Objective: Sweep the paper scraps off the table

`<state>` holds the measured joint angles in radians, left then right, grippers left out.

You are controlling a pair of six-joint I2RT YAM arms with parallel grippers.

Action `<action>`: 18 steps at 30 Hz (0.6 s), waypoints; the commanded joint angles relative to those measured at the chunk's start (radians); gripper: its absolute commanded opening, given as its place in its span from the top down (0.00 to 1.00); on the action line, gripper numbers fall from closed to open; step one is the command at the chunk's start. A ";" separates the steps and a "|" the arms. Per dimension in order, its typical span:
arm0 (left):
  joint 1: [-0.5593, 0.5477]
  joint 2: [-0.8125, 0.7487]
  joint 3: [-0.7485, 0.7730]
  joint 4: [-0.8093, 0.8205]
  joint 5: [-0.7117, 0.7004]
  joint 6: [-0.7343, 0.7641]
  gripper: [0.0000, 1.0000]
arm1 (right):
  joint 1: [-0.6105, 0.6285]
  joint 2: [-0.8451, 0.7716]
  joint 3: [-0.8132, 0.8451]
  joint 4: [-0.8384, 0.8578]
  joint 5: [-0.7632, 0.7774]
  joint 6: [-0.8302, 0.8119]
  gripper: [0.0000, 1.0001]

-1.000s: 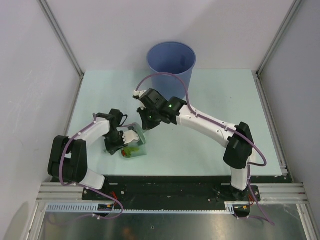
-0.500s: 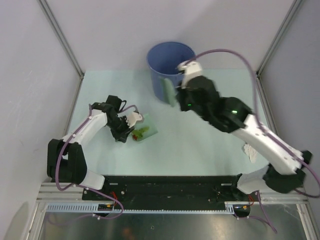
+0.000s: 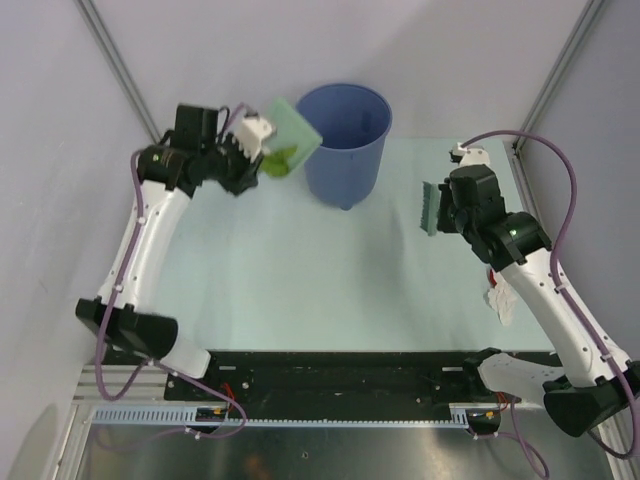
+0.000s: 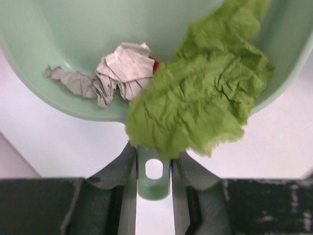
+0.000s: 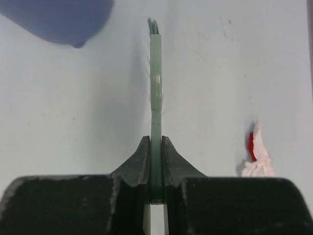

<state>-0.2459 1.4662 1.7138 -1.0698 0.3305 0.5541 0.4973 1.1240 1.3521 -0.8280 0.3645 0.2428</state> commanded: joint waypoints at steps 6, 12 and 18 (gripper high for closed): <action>-0.186 0.476 0.796 0.010 -0.471 -0.117 1.00 | -0.213 -0.029 -0.054 0.013 -0.134 -0.046 1.00; -0.286 0.655 0.859 0.327 -1.020 0.311 1.00 | -0.293 -0.092 -0.056 -0.014 -0.179 -0.065 1.00; -0.322 0.655 0.589 1.119 -1.229 0.961 1.00 | -0.305 -0.118 -0.051 -0.031 -0.188 -0.069 1.00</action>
<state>-0.5606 2.1578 2.4149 -0.5529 -0.6605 0.9794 0.1974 1.0313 1.2896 -0.8623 0.1963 0.1890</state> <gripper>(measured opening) 0.298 0.089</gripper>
